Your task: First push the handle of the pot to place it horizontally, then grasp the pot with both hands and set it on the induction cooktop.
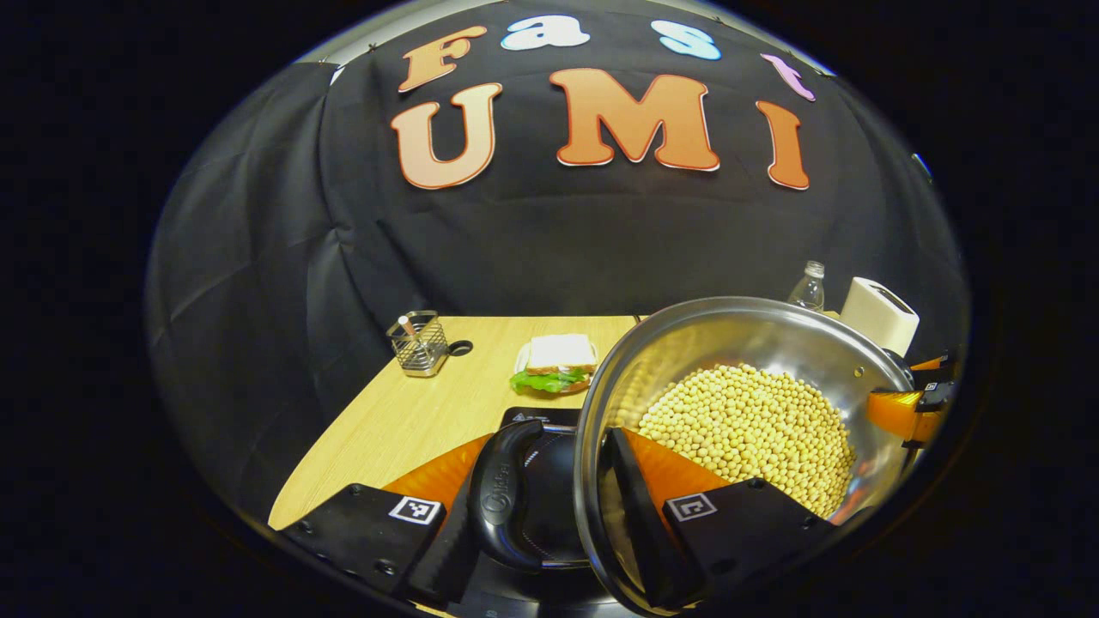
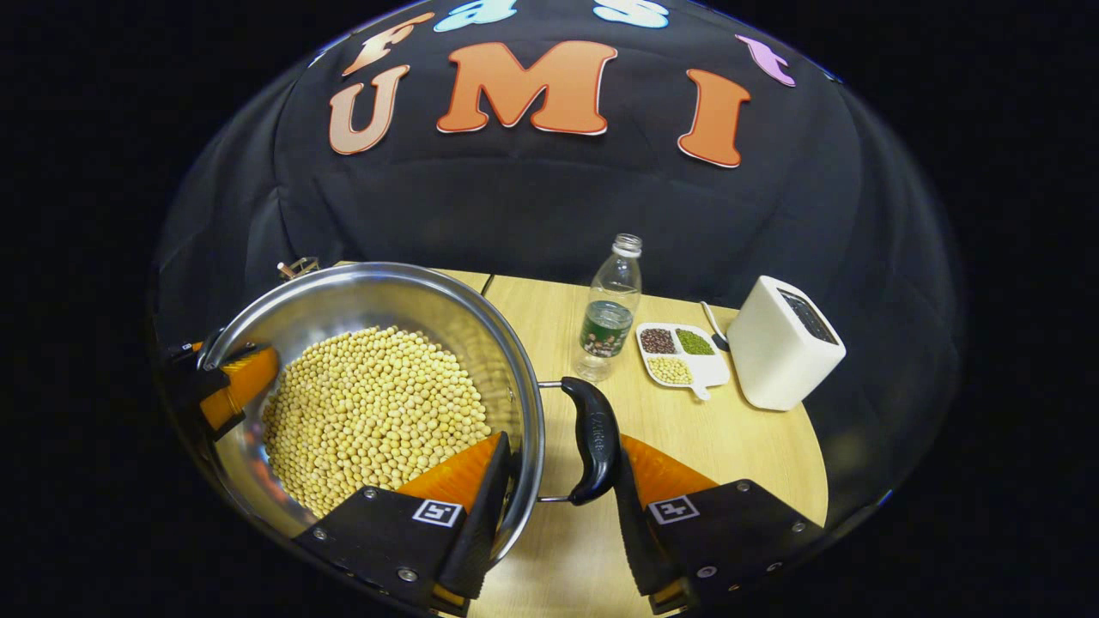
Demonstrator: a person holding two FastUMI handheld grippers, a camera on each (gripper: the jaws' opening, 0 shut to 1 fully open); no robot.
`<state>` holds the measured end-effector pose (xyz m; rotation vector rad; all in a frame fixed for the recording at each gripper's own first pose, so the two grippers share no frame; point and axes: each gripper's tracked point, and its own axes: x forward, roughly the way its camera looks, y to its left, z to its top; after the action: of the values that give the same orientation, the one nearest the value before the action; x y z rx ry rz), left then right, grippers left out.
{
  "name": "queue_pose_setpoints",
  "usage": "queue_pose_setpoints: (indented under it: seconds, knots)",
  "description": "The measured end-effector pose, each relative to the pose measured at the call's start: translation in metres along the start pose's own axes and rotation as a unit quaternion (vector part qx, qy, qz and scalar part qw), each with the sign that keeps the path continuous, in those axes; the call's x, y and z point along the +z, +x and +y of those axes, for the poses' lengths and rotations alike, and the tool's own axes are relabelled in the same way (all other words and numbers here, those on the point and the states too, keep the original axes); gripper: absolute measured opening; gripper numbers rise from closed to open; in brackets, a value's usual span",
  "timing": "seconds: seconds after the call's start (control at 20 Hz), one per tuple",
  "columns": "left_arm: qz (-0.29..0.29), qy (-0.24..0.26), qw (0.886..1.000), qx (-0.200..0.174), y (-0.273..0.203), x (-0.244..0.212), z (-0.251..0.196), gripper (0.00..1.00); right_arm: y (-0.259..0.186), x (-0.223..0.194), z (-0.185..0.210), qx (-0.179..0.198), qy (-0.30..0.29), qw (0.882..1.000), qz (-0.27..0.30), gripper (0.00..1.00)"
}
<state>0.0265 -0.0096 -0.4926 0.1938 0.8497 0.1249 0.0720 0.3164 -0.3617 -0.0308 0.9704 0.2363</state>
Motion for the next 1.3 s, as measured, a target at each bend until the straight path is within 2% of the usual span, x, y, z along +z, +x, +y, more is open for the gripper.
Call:
queue_pose_setpoints:
  seconds: [0.05, 0.1, 0.15, 0.2, 0.3, 0.35, 0.4, 0.45, 0.5, 0.55, 0.65, 0.85, 0.9, 0.95, 1.0, 1.05, 1.1, 1.2, 1.3]
  knots:
    - [0.000, -0.001, 1.000, 0.003, -0.002, 0.001, 0.001, 0.77, 0.004, 0.000, 0.006, 0.001, -0.003, 1.000, 0.000, 0.60]
    - [-0.001, -0.003, 1.000, 0.008, -0.004, 0.001, 0.002, 0.77, 0.006, 0.001, 0.012, 0.002, -0.004, 1.000, 0.000, 0.64]
    - [-0.001, -0.006, 1.000, 0.011, -0.006, 0.003, 0.004, 0.77, 0.007, 0.004, 0.021, 0.004, -0.007, 1.000, 0.002, 0.60]
    - [0.000, -0.009, 1.000, 0.014, -0.008, 0.003, 0.006, 0.81, 0.008, 0.008, 0.028, 0.005, -0.007, 1.000, 0.000, 0.64]
    - [-0.001, -0.012, 1.000, 0.018, -0.010, 0.002, 0.007, 0.81, 0.012, 0.011, 0.040, 0.007, -0.009, 1.000, -0.001, 0.64]
    - [-0.003, -0.013, 1.000, 0.020, -0.011, 0.003, 0.009, 0.77, 0.014, 0.012, 0.045, 0.009, -0.010, 1.000, -0.001, 0.60]
    - [-0.002, -0.015, 1.000, 0.023, -0.011, 0.002, 0.009, 0.81, 0.014, 0.011, 0.049, 0.010, -0.008, 1.000, 0.000, 0.64]
    - [-0.002, -0.017, 1.000, 0.026, -0.013, 0.002, 0.009, 0.84, 0.017, 0.010, 0.054, 0.011, -0.009, 1.000, 0.002, 0.60]
    - [0.001, -0.018, 0.999, 0.028, -0.013, 0.002, 0.009, 0.84, 0.019, 0.010, 0.059, 0.011, -0.010, 1.000, 0.005, 0.64]
    - [0.002, -0.020, 0.999, 0.030, -0.014, 0.003, 0.009, 0.84, 0.023, 0.009, 0.063, 0.011, -0.012, 1.000, 0.006, 0.59]
    - [0.004, -0.022, 0.999, 0.033, -0.014, 0.003, 0.010, 0.81, 0.029, 0.009, 0.070, 0.013, -0.015, 1.000, 0.008, 0.60]
    - [0.003, -0.024, 0.999, 0.036, -0.014, 0.005, 0.009, 0.81, 0.038, 0.006, 0.078, 0.015, -0.016, 1.000, 0.011, 0.60]
    - [0.004, -0.026, 0.999, 0.036, -0.014, 0.005, 0.009, 0.81, 0.041, 0.005, 0.079, 0.014, -0.016, 1.000, 0.014, 0.64]
    - [0.006, -0.028, 0.999, 0.035, -0.014, 0.004, 0.007, 0.81, 0.042, 0.003, 0.080, 0.013, -0.019, 1.000, 0.016, 0.60]
    - [0.010, -0.030, 0.999, 0.034, -0.013, 0.002, 0.007, 0.81, 0.044, 0.003, 0.082, 0.011, -0.020, 1.000, 0.018, 0.64]
    - [0.013, -0.031, 0.999, 0.033, -0.012, 0.001, 0.007, 0.81, 0.047, 0.003, 0.087, 0.011, -0.022, 1.000, 0.018, 0.60]
    - [0.015, -0.032, 0.999, 0.033, -0.011, 0.001, 0.007, 0.81, 0.049, 0.002, 0.089, 0.010, -0.022, 1.000, 0.019, 0.64]
    - [0.016, -0.033, 0.999, 0.034, -0.011, 0.001, 0.008, 0.84, 0.053, 0.000, 0.090, 0.011, -0.022, 0.999, 0.023, 0.65]
    - [0.017, -0.033, 0.999, 0.034, -0.012, 0.001, 0.007, 0.81, 0.056, -0.003, 0.090, 0.011, -0.023, 0.999, 0.025, 0.65]
